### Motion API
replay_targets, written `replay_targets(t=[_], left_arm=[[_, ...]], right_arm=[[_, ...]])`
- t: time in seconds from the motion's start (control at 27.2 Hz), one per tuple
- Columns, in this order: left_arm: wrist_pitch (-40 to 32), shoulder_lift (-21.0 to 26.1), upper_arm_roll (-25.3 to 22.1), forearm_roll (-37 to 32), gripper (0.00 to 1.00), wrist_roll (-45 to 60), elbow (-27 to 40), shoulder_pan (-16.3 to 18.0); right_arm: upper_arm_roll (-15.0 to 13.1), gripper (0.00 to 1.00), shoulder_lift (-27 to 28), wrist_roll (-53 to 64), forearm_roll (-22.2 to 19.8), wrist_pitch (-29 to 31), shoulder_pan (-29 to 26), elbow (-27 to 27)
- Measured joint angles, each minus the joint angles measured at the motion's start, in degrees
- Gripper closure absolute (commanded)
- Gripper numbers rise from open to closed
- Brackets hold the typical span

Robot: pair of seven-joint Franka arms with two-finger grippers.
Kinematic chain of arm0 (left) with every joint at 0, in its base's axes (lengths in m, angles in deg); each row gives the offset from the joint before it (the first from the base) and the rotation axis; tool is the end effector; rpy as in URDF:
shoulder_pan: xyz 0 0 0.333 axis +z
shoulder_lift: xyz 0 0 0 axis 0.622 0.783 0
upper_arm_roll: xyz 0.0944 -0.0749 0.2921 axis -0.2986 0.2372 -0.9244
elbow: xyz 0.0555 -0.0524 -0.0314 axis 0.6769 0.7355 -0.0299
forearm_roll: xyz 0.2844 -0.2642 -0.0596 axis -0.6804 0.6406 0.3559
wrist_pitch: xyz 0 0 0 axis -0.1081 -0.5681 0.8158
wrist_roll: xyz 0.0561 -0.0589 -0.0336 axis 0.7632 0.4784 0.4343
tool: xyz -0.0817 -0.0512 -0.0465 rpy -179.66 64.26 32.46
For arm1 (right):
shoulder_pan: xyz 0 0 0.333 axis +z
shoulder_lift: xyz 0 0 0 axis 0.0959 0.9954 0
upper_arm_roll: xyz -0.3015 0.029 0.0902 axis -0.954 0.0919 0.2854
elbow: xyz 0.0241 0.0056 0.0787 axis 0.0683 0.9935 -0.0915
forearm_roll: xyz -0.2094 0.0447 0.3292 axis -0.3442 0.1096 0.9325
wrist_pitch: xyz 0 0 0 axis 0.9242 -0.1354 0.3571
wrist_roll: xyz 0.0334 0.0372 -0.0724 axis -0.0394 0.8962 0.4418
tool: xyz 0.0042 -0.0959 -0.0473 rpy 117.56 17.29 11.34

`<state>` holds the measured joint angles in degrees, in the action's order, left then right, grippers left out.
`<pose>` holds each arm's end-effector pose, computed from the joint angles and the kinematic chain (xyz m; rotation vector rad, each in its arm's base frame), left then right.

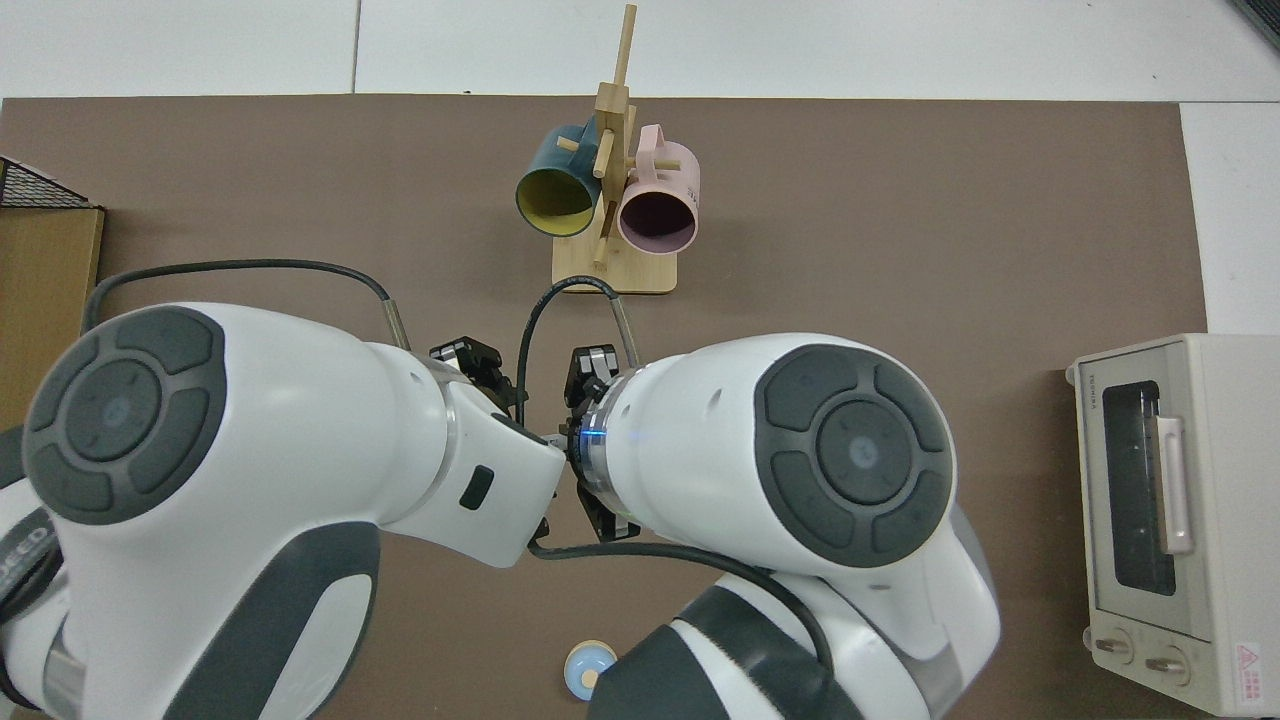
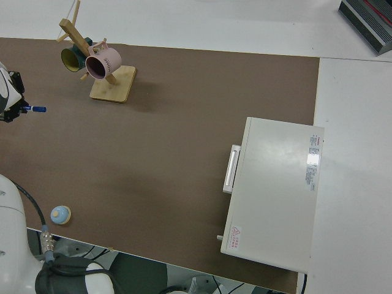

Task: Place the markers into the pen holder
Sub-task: 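Close the left gripper on the marker held by the right gripper, then open the right gripper and withdraw while the left gripper holds the marker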

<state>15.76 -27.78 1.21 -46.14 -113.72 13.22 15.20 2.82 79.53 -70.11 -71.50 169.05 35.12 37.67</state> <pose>0.4644 -0.2814 0.5993 2.3276 -1.8023 0.2065 0.4810 0.3879 0.5965 -2.1374 1.8749 0.2445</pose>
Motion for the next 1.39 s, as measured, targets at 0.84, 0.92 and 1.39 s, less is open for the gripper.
replay_targets(t=[0.84,0.92,1.39], left_arm=[[1.42,0.00,-0.28,0.02,0.44,1.20,0.29,-0.16],[1.80,0.00,-0.30,0.02,0.45,1.22,0.29,-0.16],[2.69,0.03,-0.50,-0.21,0.86,1.12,0.29,-0.16]], right_arm=[[-0.12,1.00,1.07,-0.67,0.09,3.13,0.00,0.00],[-0.12,1.00,1.19,-0.78,0.08,3.43,0.00,0.00],[-0.09,1.00,1.64,-0.84,-0.11,3.85,0.01,0.03]])
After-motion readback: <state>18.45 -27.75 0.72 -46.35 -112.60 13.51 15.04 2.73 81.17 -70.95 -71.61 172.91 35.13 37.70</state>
